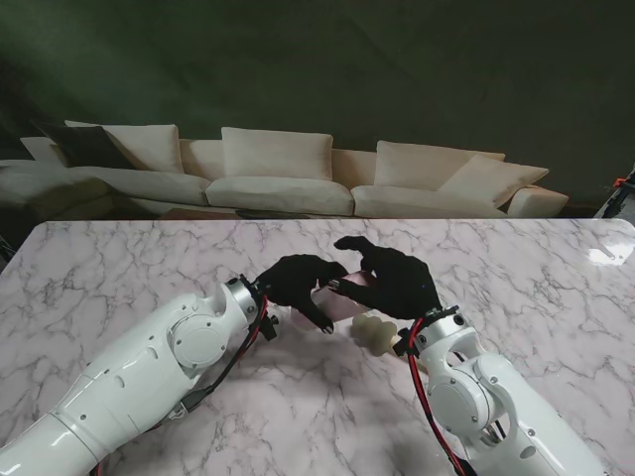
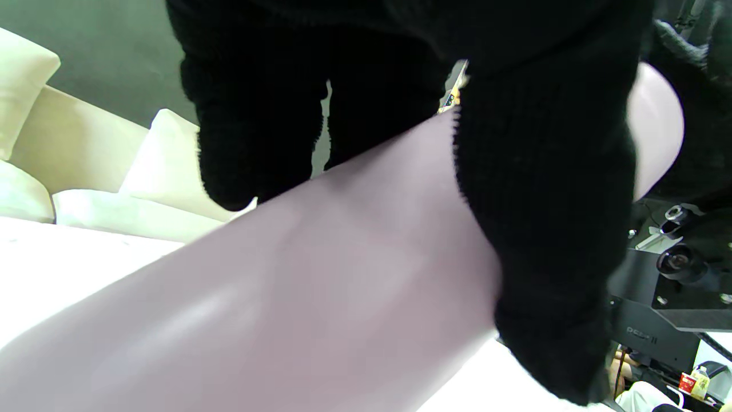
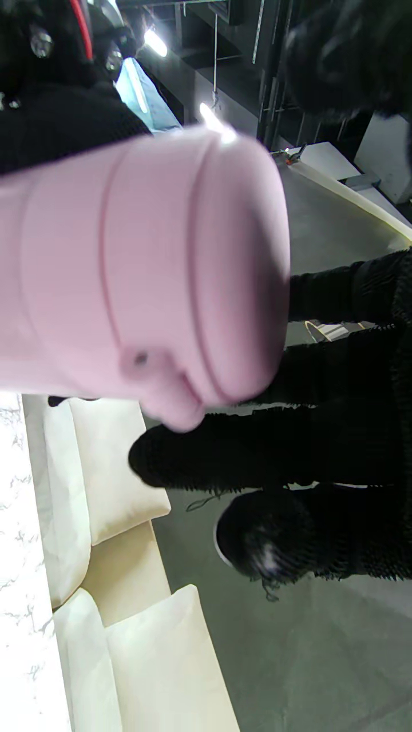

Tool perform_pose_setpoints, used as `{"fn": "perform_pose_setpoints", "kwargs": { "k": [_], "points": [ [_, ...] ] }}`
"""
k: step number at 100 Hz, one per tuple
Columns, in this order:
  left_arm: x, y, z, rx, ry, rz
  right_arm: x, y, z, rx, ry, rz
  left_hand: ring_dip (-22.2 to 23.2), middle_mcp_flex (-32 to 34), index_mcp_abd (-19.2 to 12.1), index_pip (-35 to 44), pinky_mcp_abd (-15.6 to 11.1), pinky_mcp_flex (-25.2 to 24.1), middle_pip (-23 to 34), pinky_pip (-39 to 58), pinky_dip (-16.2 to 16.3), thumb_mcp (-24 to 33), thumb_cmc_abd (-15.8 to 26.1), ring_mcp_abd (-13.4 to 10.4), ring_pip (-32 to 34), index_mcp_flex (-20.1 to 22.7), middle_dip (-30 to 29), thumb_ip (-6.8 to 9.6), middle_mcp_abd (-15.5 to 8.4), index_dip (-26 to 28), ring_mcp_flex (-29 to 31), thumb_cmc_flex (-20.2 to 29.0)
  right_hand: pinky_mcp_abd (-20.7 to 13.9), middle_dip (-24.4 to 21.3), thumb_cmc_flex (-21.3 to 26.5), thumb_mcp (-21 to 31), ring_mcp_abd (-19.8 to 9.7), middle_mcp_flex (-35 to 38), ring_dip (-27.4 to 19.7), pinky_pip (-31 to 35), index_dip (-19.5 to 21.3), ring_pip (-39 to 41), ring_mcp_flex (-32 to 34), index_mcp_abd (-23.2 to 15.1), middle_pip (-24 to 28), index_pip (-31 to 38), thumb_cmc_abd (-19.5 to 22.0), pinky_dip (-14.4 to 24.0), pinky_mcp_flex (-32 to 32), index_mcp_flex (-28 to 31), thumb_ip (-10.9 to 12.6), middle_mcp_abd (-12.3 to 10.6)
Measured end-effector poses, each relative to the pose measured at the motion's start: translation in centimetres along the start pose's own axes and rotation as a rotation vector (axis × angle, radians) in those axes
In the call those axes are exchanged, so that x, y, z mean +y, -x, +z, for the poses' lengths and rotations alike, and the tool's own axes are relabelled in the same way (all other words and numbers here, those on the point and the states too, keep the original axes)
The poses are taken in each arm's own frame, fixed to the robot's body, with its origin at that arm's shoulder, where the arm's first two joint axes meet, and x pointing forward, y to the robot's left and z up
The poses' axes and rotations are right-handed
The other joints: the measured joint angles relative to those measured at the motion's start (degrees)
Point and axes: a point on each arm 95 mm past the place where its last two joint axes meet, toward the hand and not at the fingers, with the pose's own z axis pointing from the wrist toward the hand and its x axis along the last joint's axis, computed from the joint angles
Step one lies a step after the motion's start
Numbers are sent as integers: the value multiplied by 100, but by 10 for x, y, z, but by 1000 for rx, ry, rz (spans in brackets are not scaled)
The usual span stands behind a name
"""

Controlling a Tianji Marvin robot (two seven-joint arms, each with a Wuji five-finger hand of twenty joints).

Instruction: Clean the thermos with cup brush

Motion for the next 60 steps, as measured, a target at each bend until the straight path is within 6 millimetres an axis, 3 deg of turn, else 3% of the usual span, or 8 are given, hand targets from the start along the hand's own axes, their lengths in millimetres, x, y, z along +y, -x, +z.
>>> {"fn": "perform_pose_setpoints", "kwargs": {
  "k": [10,14,21,26,36,42,51,60],
  "points": [
    [-1,0,0,0,-4,1,2,-2,-4,0,6,-23,24,0,2,0,0,1,12,1,0,0,0,0,17,0,2,0,0,-3,0,0,-70,-430,-131,-82,4,-1902,-36,-586,-9,-754,-1668,-18,-481,-350,72,262,-1308,-578,10,-5],
    [-2,0,1,0,-5,1,4,-2,-6,2,13,-48,24,0,2,0,0,1,24,2,0,0,0,0,27,0,2,0,0,-3,0,0,-72,-607,-131,-80,4,-2485,-297,-1011,18,-1209,-2286,-77,-703,-477,59,266,-1824,-579,10,-3],
    [-3,-1,1,0,-6,3,9,-1,-10,9,24,-64,24,0,2,0,0,2,27,2,0,0,0,0,30,0,3,0,0,-3,0,0,-84,-1027,-131,6,-37,-3103,-819,-1696,140,-1960,-3068,-77,-993,-622,40,202,-2380,-579,10,7],
    [-3,-1,1,1,-7,3,13,0,-13,22,31,-58,24,0,2,0,0,2,28,2,0,0,0,0,32,0,3,0,0,-3,0,0,-228,-1239,-131,169,-55,-3251,-1129,-2020,150,-2336,-3405,58,-1211,-713,-305,97,-2533,-579,10,18],
    [-3,-1,1,1,-7,4,19,0,-19,40,40,-61,24,0,2,0,0,3,29,3,0,0,0,0,36,0,3,0,0,-3,0,0,-510,-1334,-13,656,-63,-3298,-1334,-2241,208,-2520,-3487,342,-1317,-778,-1010,-88,-2477,-579,10,68],
    [-3,-1,1,1,-8,4,21,0,-22,46,40,-88,24,0,2,0,0,3,31,4,0,0,0,0,37,0,3,0,0,-3,0,0,-572,-1265,348,825,-66,-3299,-1356,-2255,212,-2503,-3383,345,-1166,-780,-1410,-152,-2286,-579,62,105],
    [-3,-1,1,1,-9,4,21,1,-26,56,24,-112,24,0,2,0,0,3,35,4,0,0,0,0,39,0,3,0,0,-3,0,0,-576,-1099,1003,804,-126,-3295,-1179,-2110,276,-2024,-3047,346,-801,-781,-1760,-207,-1975,-579,127,202],
    [-3,-1,1,1,-10,5,18,0,-28,67,1,-114,24,0,2,0,0,4,36,4,0,0,0,0,40,0,3,0,0,-3,0,0,-426,-914,1546,788,-199,-3288,-893,-1888,294,-1575,-2787,346,-646,-781,-1857,-209,-1786,-584,275,205]
  ]
}}
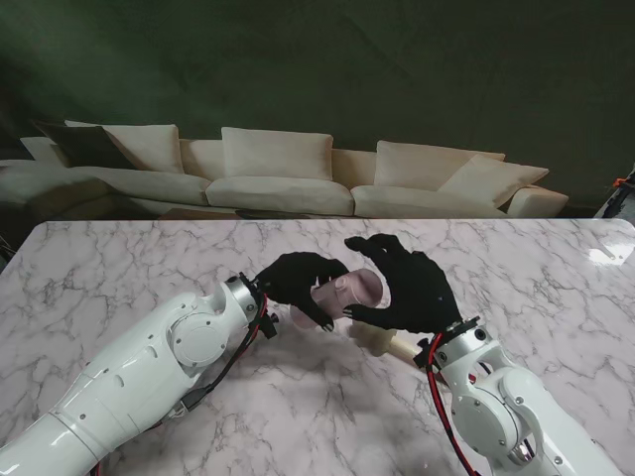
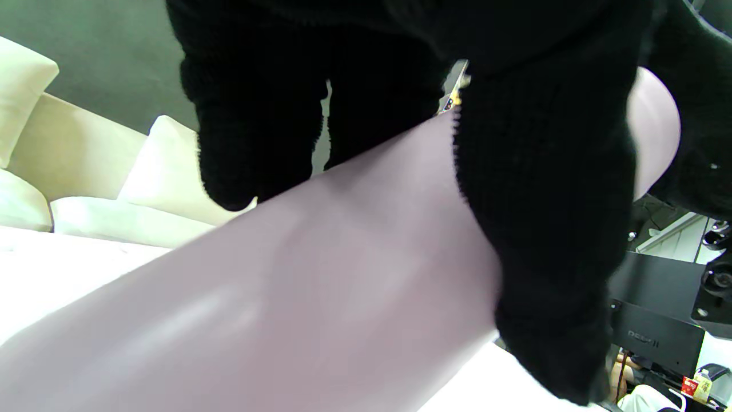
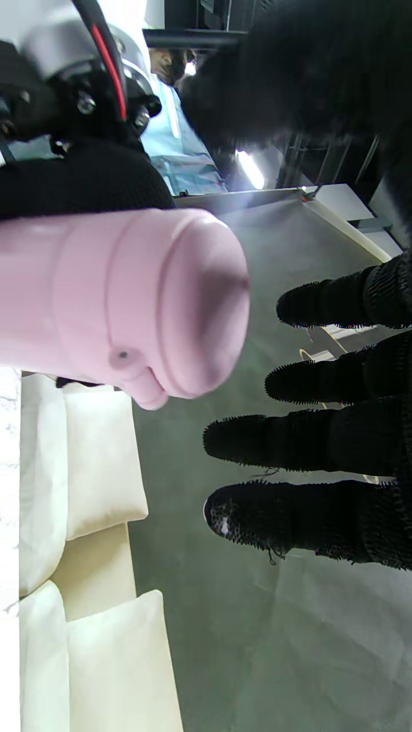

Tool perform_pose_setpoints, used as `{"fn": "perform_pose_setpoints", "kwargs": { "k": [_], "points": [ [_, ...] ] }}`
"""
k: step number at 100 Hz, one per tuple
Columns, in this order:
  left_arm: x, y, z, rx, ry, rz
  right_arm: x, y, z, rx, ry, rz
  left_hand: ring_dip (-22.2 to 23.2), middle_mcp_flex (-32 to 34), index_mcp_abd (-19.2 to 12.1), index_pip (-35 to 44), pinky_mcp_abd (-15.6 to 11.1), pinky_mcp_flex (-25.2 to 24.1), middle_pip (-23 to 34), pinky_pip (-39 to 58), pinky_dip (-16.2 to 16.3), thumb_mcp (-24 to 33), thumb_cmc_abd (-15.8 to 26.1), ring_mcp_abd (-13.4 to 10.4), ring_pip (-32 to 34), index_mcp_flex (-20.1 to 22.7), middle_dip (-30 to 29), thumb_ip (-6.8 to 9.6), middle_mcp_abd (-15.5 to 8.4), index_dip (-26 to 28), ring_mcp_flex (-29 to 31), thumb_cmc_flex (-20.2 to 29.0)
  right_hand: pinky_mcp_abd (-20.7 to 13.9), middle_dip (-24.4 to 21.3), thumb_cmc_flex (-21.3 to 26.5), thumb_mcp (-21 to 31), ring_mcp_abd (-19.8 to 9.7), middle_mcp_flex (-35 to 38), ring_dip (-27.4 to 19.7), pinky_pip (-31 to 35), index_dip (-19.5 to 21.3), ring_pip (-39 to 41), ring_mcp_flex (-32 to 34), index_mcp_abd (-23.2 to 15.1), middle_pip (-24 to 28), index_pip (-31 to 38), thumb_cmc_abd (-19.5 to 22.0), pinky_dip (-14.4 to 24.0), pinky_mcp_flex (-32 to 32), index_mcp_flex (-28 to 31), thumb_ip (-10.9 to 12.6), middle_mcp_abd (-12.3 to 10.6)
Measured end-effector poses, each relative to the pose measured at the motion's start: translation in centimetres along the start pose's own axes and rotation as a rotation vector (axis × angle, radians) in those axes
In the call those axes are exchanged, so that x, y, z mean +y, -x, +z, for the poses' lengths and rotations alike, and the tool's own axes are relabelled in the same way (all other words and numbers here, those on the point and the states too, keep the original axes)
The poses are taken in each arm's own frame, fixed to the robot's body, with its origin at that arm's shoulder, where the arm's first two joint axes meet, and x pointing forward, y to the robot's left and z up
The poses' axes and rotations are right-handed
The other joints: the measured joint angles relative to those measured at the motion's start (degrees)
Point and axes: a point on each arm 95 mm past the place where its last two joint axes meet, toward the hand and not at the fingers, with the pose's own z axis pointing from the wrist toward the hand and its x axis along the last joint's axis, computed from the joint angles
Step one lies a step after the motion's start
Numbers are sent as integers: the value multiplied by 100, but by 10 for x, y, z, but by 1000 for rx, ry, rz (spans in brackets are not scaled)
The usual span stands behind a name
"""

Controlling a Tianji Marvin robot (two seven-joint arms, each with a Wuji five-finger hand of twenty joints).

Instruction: Clean the thermos with cup brush

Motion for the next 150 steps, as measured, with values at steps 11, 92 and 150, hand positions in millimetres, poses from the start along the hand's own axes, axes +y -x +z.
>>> {"fn": "perform_pose_setpoints", "kwargs": {
  "k": [11,92,150],
  "points": [
    [0,0,1,1,1,0,-7,-4,3,19,-22,6,0,0,0,0,0,0,0,1,0,0,0,0,0,0,0,0,0,0,0,0,207,213,480,219,-108,89,254,203,74,341,279,0,172,0,-122,215,161,0,81,-6],
    [1,1,1,-1,5,-1,-13,-13,11,-28,94,11,-2,-11,-56,0,-14,14,4,5,0,0,-14,-22,2,0,0,0,-42,2,-6,0,831,-643,-1583,-973,224,-11,-491,-470,355,-918,-808,-181,-1183,-143,2061,206,-1191,-197,-156,-196],
    [-1,2,0,-2,0,4,6,19,-15,223,-23,-67,-1,-11,-56,0,-14,14,6,7,0,0,-14,-22,2,0,0,0,-42,2,-6,0,625,-1067,-478,-140,80,-24,-1104,-1284,1021,-1953,-1093,-1987,-2408,612,323,-200,-1331,1325,1,-346]
  ]
}}
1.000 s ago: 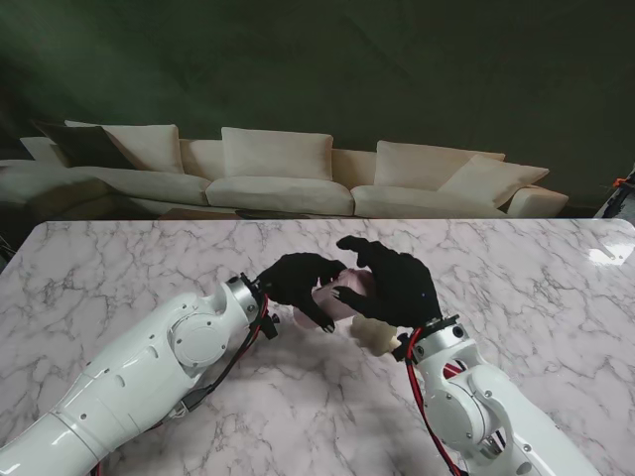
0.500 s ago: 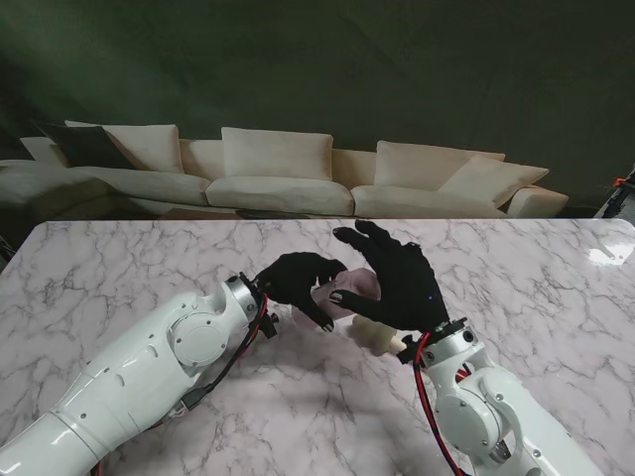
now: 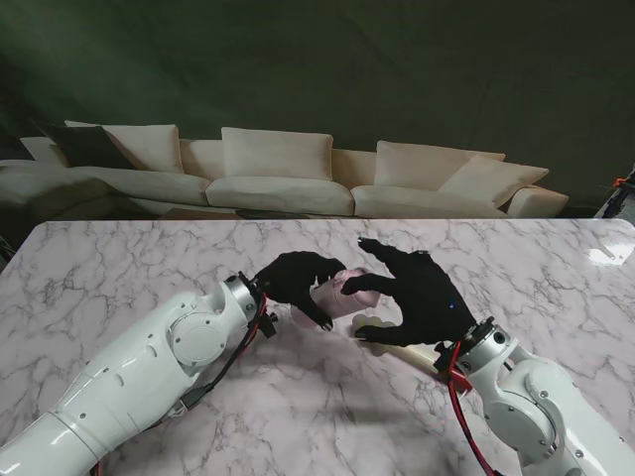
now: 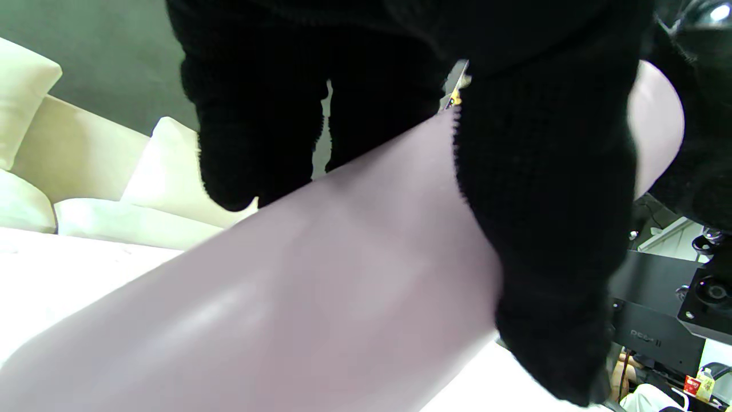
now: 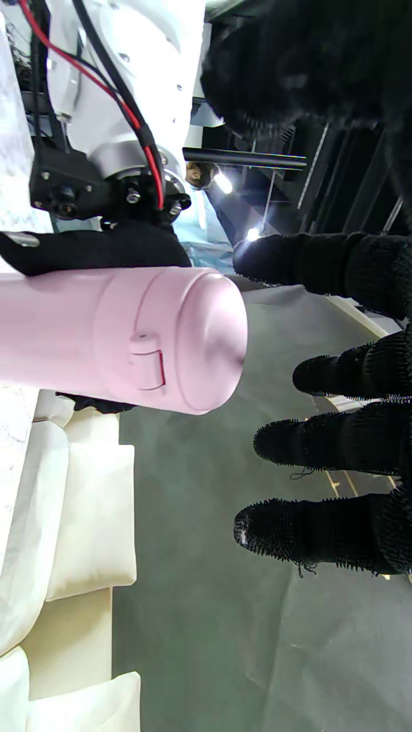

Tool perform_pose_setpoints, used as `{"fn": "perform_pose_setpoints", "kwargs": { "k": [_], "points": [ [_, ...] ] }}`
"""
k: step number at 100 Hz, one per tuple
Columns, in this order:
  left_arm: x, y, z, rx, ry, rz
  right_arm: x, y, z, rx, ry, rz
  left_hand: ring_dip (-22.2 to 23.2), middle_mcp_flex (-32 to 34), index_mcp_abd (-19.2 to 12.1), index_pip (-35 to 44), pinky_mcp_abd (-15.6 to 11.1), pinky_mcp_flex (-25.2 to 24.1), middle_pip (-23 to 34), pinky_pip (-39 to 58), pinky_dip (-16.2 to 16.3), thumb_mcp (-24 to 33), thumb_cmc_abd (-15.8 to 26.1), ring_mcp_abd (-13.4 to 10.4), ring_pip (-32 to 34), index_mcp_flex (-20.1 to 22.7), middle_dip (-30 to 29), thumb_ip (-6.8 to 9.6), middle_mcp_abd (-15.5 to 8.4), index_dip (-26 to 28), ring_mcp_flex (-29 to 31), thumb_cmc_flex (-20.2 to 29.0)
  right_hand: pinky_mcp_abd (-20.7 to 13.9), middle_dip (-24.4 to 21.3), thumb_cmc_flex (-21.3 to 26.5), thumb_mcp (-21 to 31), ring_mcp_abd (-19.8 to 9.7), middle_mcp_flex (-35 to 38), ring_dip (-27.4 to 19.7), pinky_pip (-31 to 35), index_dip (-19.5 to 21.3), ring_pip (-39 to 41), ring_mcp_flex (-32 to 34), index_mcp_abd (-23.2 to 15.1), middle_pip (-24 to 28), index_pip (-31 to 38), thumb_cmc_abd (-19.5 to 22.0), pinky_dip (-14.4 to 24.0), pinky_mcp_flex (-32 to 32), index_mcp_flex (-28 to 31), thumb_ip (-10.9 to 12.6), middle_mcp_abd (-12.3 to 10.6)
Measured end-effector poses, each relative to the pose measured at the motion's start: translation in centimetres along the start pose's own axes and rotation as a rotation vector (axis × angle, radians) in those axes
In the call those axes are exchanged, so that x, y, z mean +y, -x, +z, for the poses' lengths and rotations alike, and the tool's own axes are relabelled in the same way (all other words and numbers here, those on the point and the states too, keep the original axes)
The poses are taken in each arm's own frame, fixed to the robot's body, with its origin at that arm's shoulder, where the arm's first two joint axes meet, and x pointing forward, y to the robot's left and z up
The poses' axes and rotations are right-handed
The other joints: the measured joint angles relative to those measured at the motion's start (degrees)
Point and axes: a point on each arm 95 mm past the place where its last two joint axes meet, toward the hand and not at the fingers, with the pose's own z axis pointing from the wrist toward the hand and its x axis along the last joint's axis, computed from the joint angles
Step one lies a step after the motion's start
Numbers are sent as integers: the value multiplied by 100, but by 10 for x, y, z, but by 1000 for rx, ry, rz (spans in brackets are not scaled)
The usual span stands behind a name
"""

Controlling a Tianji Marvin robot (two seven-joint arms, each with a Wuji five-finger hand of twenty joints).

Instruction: Clean the thermos with cup brush

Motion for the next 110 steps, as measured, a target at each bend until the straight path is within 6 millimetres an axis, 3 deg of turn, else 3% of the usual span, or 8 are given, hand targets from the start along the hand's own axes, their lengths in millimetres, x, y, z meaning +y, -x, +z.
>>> {"fn": "perform_pose_setpoints", "kwargs": {
  "k": [40,47,65,82,95,110],
  "points": [
    [2,-2,1,5,3,-5,-14,-6,17,-2,-97,14,1,0,0,0,0,1,1,0,0,0,0,0,2,0,0,0,0,0,0,0,-2,2,2,-434,21,0,31,-93,-326,1,157,-14,0,35,696,-83,-87,153,0,-55],
    [3,-2,1,6,3,-6,-15,-6,21,-14,-103,7,1,0,0,0,0,1,1,1,0,0,0,0,3,0,0,0,0,0,1,0,-8,5,-2,-494,-59,0,380,254,-402,431,416,334,2,-39,697,63,152,90,0,-17],
    [3,-1,1,3,2,-6,-15,-5,24,-48,-142,12,30,0,0,0,0,1,7,2,0,0,0,0,22,0,0,0,0,-12,1,0,-355,219,-189,-380,-195,0,1484,1375,-480,2248,1046,1545,533,-398,691,979,1068,-383,0,232],
    [2,-1,0,6,1,-5,-12,-3,23,-79,-149,12,40,0,0,0,0,1,9,4,0,0,0,0,30,0,0,0,0,-21,1,0,-849,584,-264,13,-421,0,1924,2003,-542,3431,1557,2406,1545,-552,185,1259,1863,-640,0,395],
    [2,-2,0,8,1,-5,-10,-2,19,-86,-160,-1,40,0,0,0,0,1,10,5,0,0,0,0,33,0,0,0,0,-21,1,0,-1095,723,-237,290,-531,0,1993,2210,-641,3837,1930,2770,1962,-670,-529,1261,2335,-893,0,495],
    [3,-1,0,9,2,-5,-8,-2,17,-82,-211,-18,47,0,1,0,0,1,12,5,0,0,0,0,41,0,0,0,0,-24,1,0,-1345,800,814,425,-686,10,1994,2386,-693,4112,2324,2865,2230,-746,-1221,1245,2805,-1085,0,542]
  ]
}}
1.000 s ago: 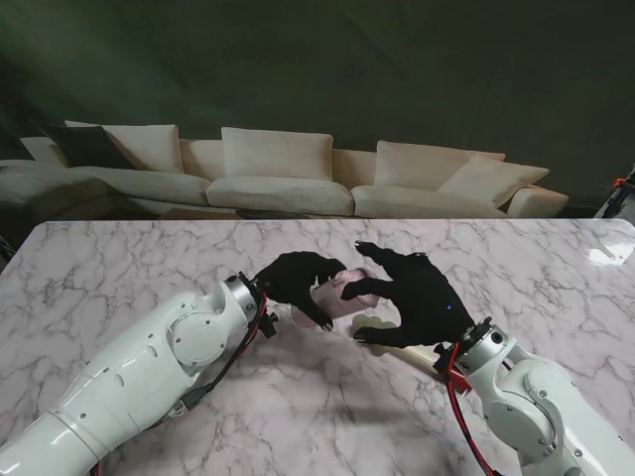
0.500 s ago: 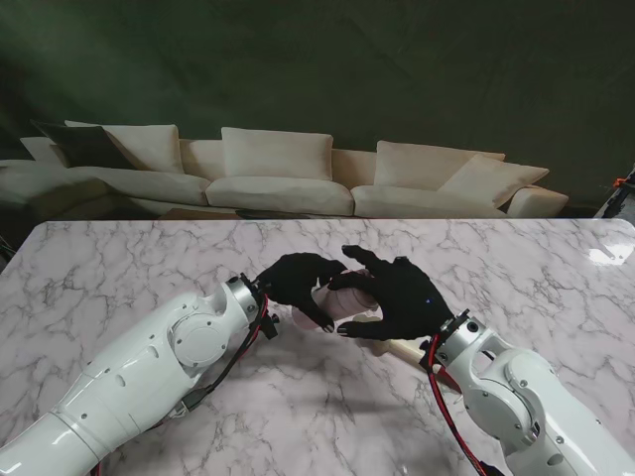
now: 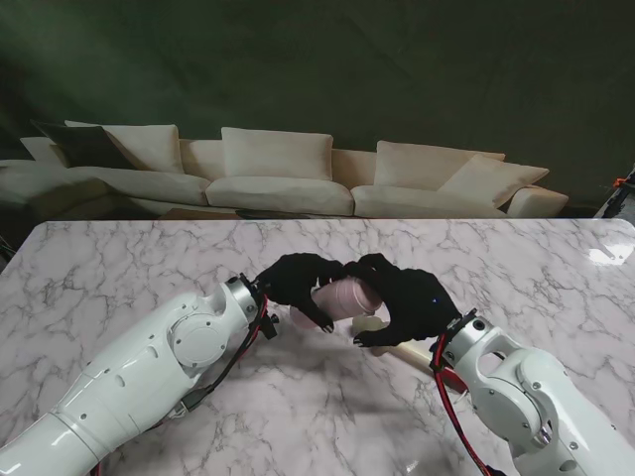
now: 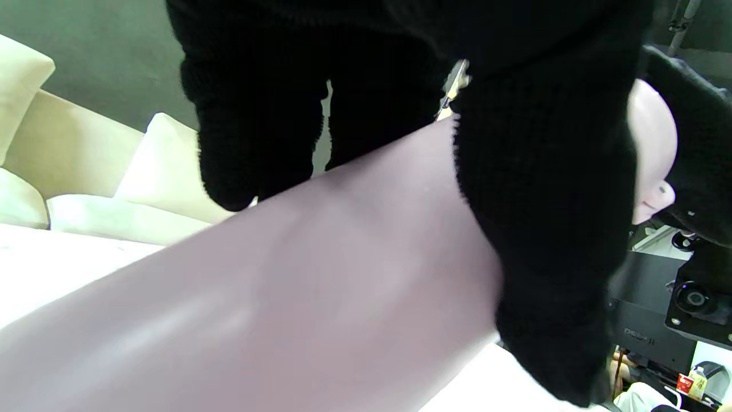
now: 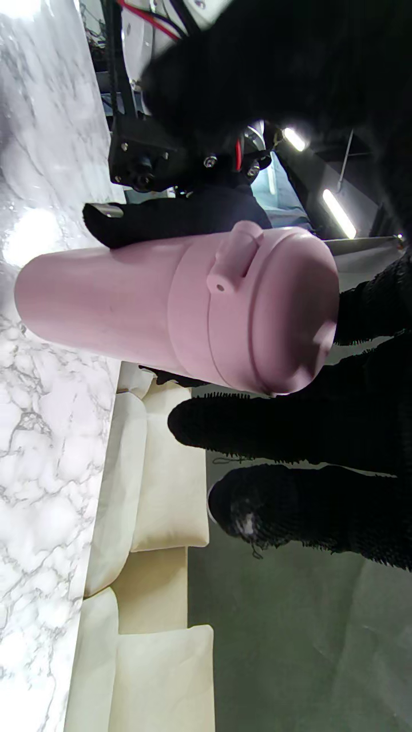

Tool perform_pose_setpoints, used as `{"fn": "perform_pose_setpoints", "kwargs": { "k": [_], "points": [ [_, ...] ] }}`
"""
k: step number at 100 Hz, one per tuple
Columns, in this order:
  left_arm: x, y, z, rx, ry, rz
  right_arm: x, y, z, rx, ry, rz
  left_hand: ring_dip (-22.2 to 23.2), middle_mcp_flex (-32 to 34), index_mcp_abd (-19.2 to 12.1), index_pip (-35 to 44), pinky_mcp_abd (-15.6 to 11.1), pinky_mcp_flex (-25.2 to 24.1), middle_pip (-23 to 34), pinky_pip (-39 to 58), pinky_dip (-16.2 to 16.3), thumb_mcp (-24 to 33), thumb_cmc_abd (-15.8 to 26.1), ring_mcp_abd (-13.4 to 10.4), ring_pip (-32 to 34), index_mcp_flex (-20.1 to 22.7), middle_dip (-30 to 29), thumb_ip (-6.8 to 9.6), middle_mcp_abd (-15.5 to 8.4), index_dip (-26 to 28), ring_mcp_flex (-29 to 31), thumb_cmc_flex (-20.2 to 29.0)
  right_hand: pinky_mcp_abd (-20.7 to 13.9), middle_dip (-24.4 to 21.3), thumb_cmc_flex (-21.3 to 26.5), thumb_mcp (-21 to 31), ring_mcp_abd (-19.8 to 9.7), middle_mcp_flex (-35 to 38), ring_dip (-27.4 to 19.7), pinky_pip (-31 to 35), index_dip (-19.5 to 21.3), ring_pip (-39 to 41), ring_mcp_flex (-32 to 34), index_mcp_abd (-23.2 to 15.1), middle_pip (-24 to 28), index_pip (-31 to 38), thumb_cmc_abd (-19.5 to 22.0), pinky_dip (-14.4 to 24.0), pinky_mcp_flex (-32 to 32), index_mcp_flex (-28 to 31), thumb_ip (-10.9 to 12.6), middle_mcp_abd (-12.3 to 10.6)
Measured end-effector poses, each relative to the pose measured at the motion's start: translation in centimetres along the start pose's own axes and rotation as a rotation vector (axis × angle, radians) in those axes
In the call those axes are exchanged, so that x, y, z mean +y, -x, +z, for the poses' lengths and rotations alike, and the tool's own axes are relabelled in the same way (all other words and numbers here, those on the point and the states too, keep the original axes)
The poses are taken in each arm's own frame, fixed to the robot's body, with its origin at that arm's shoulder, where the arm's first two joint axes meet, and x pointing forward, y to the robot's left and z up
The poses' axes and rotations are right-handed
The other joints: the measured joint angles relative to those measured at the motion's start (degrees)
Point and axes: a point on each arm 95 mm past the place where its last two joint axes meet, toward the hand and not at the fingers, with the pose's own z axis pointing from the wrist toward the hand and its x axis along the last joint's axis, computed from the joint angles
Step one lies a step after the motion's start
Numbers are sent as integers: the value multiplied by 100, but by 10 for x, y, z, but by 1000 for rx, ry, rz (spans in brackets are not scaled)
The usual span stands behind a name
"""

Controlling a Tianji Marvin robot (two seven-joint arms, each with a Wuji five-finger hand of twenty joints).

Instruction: Clean the thermos with cup brush

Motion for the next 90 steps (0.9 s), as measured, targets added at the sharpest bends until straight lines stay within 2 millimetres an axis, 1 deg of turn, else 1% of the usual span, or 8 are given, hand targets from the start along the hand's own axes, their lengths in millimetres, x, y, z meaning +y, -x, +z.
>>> {"fn": "perform_pose_setpoints", "kwargs": {
  "k": [14,23,33,46,57,75,82,90],
  "points": [
    [0,0,0,1,2,1,1,-1,0,-4,-3,7,0,0,0,0,0,0,1,1,0,0,0,0,3,0,0,-3,0,0,0,0,-154,243,434,1571,-189,439,0,389,0,416,662,-9,306,429,-92,-71,610,36,0,78],
    [1,0,-1,2,3,1,1,-1,3,-21,7,48,0,0,0,0,0,0,3,2,0,0,0,0,3,0,0,-45,0,0,0,0,-197,383,568,1725,-263,862,0,636,-1,625,1038,-70,351,761,53,-76,946,210,-194,124],
    [2,1,-1,-1,5,1,1,-2,4,-33,30,47,-10,0,-7,0,0,0,4,2,0,0,0,1,3,0,0,-46,-1,0,0,0,-25,400,378,1164,-233,1825,136,1075,-1,852,1638,-150,340,1099,148,-65,1408,627,-543,243],
    [1,0,-1,2,4,0,0,-1,6,-57,116,41,-45,0,-43,2,0,0,4,2,0,0,0,1,3,0,0,-47,-23,8,0,0,299,619,-262,480,-156,3831,245,1568,-122,1276,2519,-138,339,1300,556,-183,2097,1528,-726,330],
    [1,0,-1,3,3,0,-2,-2,8,-98,139,82,-45,0,-43,2,0,0,4,2,0,0,0,1,3,0,0,-48,-23,9,0,0,773,767,-462,98,159,5405,643,1686,-393,2043,2817,238,434,1371,982,-363,2356,2229,-740,338],
    [3,1,-2,-1,7,-4,-6,-6,14,-158,160,184,-71,0,-43,4,0,0,4,2,0,0,0,1,3,1,0,-48,-23,41,0,0,1383,518,-947,65,768,6217,723,1801,-661,2292,2891,563,436,1372,1854,-263,2366,2910,-630,283],
    [4,2,-2,-3,9,-4,-8,-7,15,-168,171,224,-99,0,-43,6,0,0,4,2,0,0,-6,1,3,1,0,-48,-23,93,0,0,1486,486,-1366,-174,826,6204,573,1627,-793,1890,2884,326,436,1355,2254,-367,2314,2821,-522,283],
    [4,2,-2,-4,8,-6,-8,-8,15,-179,201,312,-100,0,-42,6,0,17,0,2,0,0,-16,-13,3,1,0,-48,-23,112,24,0,1489,609,-1572,-681,829,5759,257,1499,-860,1256,2742,-709,526,1187,2536,-432,1839,2252,-413,300]
  ]
}}
